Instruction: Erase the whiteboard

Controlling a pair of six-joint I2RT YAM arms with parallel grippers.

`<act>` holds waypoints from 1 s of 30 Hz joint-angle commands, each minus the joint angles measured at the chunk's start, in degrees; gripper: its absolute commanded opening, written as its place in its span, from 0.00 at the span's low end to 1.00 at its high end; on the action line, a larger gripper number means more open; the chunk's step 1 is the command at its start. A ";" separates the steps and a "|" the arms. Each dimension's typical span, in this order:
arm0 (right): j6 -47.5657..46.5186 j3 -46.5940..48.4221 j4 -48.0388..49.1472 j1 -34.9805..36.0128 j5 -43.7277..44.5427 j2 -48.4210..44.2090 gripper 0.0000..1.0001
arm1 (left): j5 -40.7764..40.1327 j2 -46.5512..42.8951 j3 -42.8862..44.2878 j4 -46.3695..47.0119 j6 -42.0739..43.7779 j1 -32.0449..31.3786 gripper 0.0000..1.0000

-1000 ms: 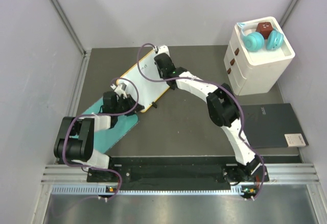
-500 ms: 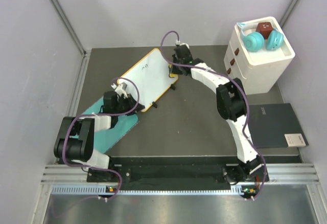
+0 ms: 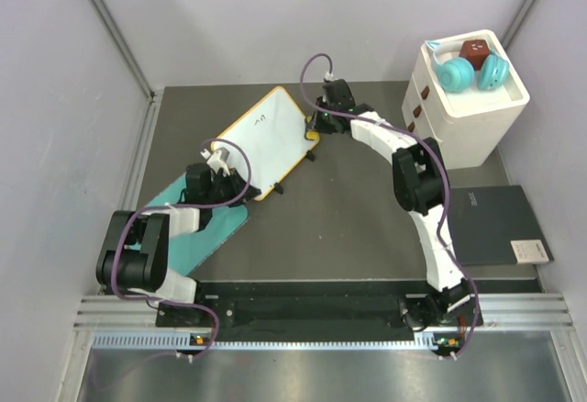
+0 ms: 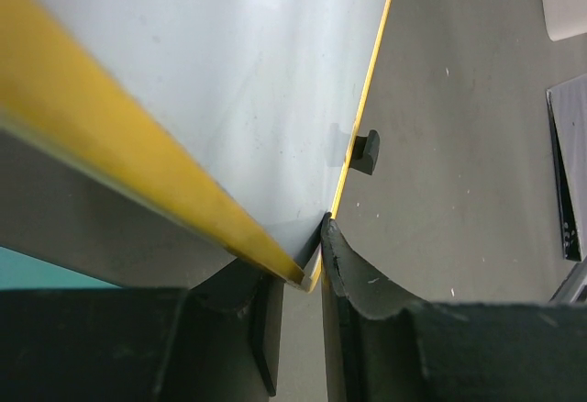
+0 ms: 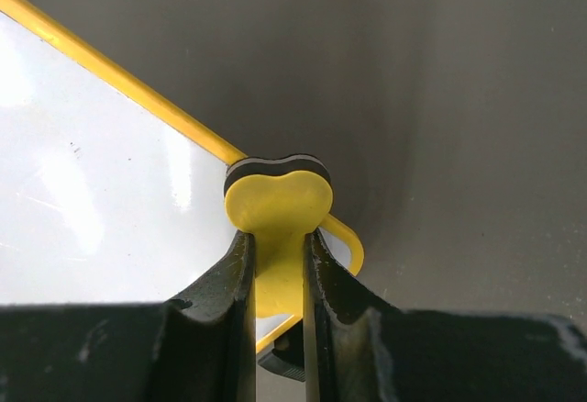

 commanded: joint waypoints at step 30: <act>2.12 18.07 0.73 13.82 6.23 7.11 0.00 | -5.93 -0.48 -0.08 -2.38 5.80 -1.45 0.00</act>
